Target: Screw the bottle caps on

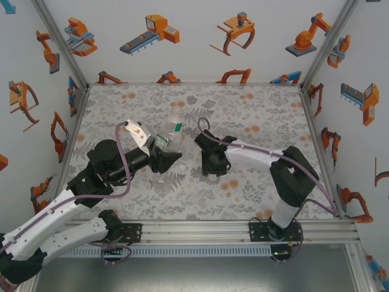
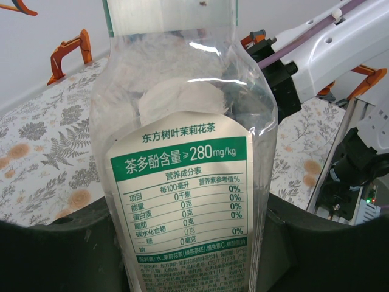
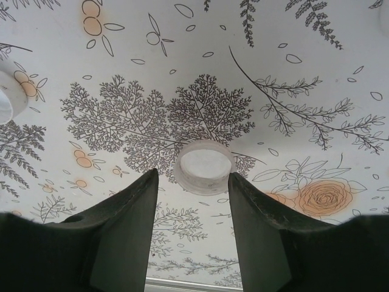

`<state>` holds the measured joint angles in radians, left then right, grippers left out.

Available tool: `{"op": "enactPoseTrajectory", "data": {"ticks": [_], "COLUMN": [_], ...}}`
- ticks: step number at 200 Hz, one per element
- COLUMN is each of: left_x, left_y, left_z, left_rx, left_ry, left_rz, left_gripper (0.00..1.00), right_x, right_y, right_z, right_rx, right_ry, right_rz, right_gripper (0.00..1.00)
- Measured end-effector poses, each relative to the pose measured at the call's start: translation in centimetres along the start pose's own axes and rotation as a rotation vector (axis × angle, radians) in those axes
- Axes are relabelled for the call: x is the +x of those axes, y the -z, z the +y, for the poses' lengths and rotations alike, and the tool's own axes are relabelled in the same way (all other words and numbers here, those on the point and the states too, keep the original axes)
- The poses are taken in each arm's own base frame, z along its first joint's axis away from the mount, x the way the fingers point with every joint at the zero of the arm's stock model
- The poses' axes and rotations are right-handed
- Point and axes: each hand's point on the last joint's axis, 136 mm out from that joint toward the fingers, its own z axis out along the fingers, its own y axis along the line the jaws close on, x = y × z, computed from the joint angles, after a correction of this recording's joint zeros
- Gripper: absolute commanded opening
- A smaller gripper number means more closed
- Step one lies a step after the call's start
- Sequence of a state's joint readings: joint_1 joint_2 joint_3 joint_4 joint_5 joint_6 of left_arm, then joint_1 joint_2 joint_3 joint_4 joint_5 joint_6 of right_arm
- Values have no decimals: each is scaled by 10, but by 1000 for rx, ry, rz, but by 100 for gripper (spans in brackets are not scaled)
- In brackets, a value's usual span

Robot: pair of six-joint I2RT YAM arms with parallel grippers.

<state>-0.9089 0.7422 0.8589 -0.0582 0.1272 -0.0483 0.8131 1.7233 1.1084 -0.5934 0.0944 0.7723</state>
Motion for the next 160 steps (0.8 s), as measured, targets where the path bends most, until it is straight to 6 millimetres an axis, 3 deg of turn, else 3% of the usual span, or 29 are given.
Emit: {"op": "enactPoseTrajectory", "data": {"ticks": [160], "left_x": [0], "left_y": [-2], "left_z": [0], "left_rx": [0], "left_ry": [3], "left_rz": [-5], "left_gripper": [26], "right_x": [0], "right_y": [-2], "right_z": [-2], "right_rx": [10], "right_ry": [-2], "right_rz": [1], "right_gripper": [53]}}
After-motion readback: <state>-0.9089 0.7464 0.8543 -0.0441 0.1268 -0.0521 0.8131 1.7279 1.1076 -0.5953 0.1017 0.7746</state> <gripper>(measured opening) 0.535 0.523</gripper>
